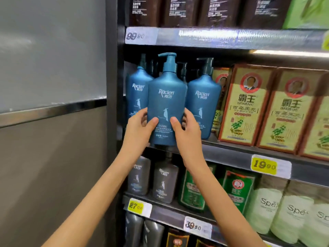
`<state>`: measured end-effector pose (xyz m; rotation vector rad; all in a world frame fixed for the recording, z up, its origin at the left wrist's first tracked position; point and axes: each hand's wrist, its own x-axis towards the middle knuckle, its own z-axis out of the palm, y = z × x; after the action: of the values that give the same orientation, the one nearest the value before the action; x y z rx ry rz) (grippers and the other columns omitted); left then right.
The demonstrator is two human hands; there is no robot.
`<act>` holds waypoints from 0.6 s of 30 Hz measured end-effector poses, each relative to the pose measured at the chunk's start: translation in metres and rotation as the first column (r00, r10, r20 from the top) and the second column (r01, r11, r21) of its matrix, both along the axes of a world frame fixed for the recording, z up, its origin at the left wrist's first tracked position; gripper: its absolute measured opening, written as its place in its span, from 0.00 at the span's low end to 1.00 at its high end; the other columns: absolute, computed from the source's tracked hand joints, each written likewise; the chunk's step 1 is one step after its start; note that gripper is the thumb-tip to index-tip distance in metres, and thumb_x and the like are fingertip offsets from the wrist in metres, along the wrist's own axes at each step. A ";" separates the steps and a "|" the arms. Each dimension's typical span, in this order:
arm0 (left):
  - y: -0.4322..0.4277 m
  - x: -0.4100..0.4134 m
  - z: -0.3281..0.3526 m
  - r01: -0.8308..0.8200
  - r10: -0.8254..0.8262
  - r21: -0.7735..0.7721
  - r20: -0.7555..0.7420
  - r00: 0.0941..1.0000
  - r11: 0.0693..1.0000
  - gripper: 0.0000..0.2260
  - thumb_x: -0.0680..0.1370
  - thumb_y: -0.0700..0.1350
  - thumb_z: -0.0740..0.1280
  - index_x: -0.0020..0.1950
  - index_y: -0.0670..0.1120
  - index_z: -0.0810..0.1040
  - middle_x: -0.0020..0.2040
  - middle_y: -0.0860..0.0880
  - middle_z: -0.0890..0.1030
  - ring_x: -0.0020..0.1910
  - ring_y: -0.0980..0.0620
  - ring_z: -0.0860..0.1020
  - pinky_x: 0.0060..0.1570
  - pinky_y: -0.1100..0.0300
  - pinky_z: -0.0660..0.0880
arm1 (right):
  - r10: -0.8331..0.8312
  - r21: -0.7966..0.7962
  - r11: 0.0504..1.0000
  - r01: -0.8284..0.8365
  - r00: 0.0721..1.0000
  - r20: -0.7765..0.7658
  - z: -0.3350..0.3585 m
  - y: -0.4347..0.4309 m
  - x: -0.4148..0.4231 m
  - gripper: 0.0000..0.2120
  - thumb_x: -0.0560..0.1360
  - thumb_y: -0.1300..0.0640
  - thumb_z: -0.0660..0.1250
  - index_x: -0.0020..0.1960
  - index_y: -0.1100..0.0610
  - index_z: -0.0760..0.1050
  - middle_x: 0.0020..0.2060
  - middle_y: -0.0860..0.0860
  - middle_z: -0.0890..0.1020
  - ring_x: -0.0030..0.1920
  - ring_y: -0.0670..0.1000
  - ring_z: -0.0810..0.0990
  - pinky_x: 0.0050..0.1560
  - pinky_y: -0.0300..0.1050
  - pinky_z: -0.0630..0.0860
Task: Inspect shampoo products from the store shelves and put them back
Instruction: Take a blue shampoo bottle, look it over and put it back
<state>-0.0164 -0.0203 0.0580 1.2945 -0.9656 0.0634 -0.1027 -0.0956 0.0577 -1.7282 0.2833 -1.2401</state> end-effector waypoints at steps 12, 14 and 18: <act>-0.032 0.029 -0.002 -0.037 0.037 -0.031 -0.028 0.999 0.999 0.14 0.75 0.32 0.65 0.60 0.41 0.74 0.51 0.50 0.79 0.46 0.66 0.77 0.44 0.76 0.73 | -0.191 0.028 0.981 0.191 0.981 0.014 0.001 -0.017 0.035 0.20 0.78 0.64 0.63 0.69 0.57 0.67 0.62 0.53 0.77 0.63 0.54 0.73 0.66 0.51 0.68; -0.035 0.032 -0.008 -0.012 0.012 -0.013 -0.032 0.999 1.000 0.16 0.73 0.32 0.68 0.58 0.44 0.73 0.50 0.52 0.79 0.46 0.68 0.77 0.46 0.75 0.73 | -0.207 0.048 0.978 0.205 0.978 0.026 -0.002 -0.017 0.039 0.20 0.78 0.64 0.62 0.69 0.57 0.67 0.62 0.53 0.77 0.63 0.54 0.73 0.67 0.52 0.67; -0.041 0.032 -0.018 -0.086 0.085 0.024 0.041 0.996 0.996 0.20 0.70 0.35 0.72 0.58 0.49 0.72 0.49 0.61 0.78 0.47 0.69 0.77 0.48 0.76 0.70 | -0.208 0.048 0.977 0.206 0.977 0.055 -0.004 -0.018 0.040 0.19 0.77 0.64 0.64 0.68 0.58 0.68 0.61 0.54 0.78 0.62 0.52 0.75 0.66 0.49 0.69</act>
<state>0.0151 -0.0615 0.0397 1.3629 -0.9474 0.1435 -0.0623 -0.1132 0.0541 -1.6542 0.4606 -1.4228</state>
